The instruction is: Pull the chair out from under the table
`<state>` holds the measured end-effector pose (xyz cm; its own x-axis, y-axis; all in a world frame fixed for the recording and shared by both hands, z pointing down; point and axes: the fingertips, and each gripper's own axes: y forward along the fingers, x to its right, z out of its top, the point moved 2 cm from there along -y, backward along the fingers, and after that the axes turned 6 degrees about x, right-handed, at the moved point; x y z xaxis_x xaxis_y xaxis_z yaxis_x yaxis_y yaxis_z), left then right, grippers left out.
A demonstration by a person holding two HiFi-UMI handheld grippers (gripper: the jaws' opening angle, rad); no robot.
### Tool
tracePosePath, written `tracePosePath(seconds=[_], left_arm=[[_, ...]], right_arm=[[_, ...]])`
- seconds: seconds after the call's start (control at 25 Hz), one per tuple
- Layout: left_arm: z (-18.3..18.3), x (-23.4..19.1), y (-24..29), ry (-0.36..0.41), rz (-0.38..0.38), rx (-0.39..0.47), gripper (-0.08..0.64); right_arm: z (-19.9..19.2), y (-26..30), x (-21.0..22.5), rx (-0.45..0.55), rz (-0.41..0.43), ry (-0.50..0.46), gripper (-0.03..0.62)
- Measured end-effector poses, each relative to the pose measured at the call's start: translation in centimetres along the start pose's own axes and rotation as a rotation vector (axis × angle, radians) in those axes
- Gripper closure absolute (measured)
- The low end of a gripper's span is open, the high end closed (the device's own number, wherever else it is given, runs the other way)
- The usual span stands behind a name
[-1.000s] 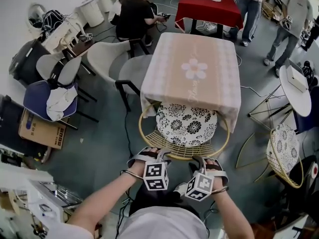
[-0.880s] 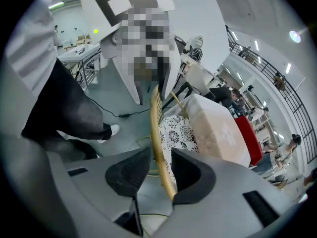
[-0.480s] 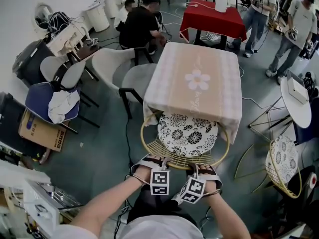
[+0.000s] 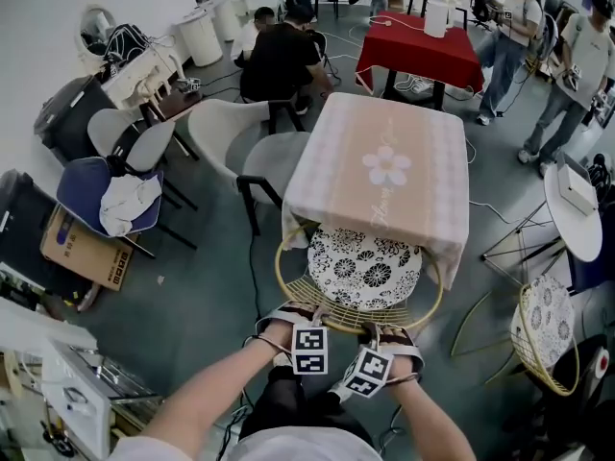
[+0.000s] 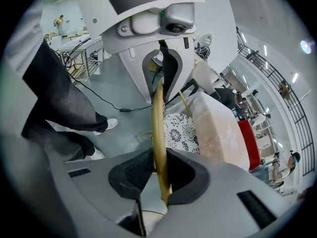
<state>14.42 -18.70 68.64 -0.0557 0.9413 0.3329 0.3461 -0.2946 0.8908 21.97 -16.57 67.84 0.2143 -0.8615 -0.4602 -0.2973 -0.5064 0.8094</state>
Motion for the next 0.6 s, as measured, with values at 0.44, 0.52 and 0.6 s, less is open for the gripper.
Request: tracePosePath(seconds=[0.44,0.52,0.6], left_arm=[[0.0,1.3,-0.4,0.019,-0.019,-0.008,0.466],[-0.1,1.8,-0.5,0.024,-0.026,-0.004,0.466],[-0.1,2.2,-0.6,0.021,-0.026,0.003,0.466]], right_arm=[[0.4,-0.6,-1.2,-0.025,0.043,0.034,0.535],[0.5,-0.7,-1.7,-0.035,0.045,0.041,0.535],[0.6,-0.8,-2.1,-0.041,0.044,0.05,0.535]])
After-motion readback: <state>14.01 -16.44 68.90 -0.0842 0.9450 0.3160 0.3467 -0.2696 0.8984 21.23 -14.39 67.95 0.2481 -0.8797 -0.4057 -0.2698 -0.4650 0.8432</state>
